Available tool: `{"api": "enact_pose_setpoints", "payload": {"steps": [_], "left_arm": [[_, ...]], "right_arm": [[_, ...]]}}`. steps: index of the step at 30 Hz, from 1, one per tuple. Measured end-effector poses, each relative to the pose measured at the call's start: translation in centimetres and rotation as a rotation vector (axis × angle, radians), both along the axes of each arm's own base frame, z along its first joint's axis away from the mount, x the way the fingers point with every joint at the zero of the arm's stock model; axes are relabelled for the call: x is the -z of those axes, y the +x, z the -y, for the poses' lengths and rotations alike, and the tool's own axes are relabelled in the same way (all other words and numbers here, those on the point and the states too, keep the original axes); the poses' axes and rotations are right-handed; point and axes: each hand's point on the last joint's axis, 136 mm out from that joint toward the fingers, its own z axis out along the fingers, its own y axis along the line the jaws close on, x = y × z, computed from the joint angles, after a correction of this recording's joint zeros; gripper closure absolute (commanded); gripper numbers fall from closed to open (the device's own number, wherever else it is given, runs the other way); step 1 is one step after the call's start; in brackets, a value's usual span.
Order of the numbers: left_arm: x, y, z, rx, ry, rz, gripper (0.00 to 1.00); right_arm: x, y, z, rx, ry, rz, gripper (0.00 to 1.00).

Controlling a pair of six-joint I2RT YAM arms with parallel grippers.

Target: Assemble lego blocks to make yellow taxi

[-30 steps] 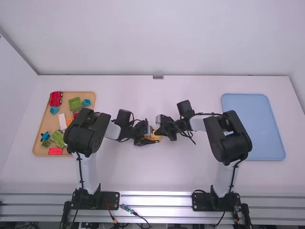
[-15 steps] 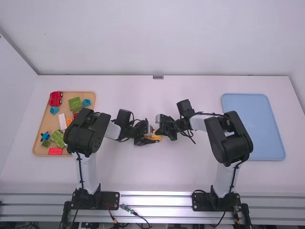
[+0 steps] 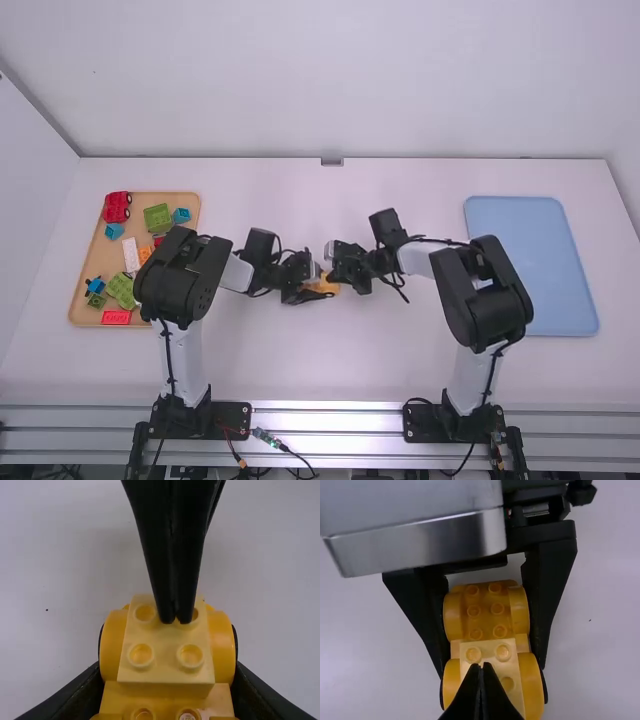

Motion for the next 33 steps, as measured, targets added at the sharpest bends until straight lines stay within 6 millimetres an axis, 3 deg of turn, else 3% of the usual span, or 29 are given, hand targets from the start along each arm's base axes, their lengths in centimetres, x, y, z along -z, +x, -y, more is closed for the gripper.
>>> {"api": "enact_pose_setpoints", "payload": {"steps": [30,33], "left_arm": [[-0.03,0.28,-0.10,-0.020,-0.003,0.013,0.98],[-0.03,0.30,-0.11,-0.020,-0.003,0.014,0.98]], "right_arm": [[0.08,0.26,0.03,0.041,-0.029,0.034,1.00],[0.09,0.39,0.09,0.040,-0.031,0.044,0.90]]}}
